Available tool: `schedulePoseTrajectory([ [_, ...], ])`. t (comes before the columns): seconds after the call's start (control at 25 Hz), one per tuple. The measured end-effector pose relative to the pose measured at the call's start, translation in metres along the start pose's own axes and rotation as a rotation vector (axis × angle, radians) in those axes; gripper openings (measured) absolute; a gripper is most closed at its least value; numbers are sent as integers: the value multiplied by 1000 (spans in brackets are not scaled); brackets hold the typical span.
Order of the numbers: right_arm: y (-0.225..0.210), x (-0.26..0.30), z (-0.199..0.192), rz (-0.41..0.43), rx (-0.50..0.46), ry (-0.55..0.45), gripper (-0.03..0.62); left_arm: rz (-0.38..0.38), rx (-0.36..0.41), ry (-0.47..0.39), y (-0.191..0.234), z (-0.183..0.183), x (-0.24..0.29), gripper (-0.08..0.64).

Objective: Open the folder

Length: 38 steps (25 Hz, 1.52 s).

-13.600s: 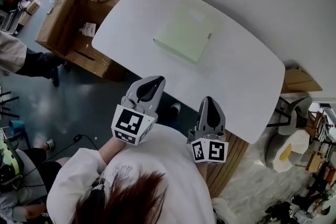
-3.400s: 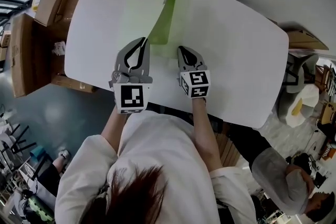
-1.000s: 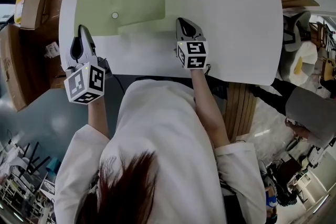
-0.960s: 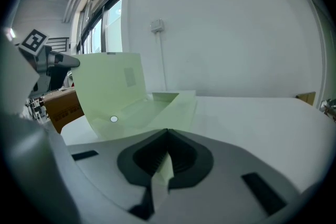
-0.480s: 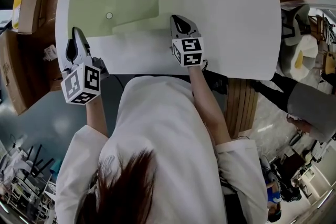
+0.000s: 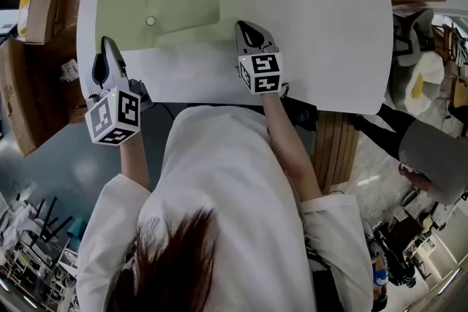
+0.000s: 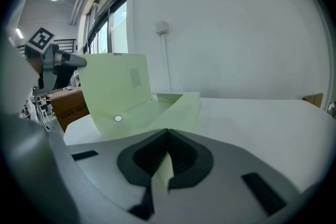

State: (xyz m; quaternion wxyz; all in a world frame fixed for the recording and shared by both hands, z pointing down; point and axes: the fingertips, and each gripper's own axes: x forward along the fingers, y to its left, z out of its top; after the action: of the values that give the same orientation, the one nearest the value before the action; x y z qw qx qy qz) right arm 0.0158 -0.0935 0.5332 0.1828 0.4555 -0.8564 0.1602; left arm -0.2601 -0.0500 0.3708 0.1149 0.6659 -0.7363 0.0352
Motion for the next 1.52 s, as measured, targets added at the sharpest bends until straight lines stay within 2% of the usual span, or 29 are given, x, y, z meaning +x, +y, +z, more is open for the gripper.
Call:
schedulePoseTrajectory([
  [1.52, -1, 1, -1, -17, 6, -7, 8, 0, -1, -2, 6, 0, 3, 11],
])
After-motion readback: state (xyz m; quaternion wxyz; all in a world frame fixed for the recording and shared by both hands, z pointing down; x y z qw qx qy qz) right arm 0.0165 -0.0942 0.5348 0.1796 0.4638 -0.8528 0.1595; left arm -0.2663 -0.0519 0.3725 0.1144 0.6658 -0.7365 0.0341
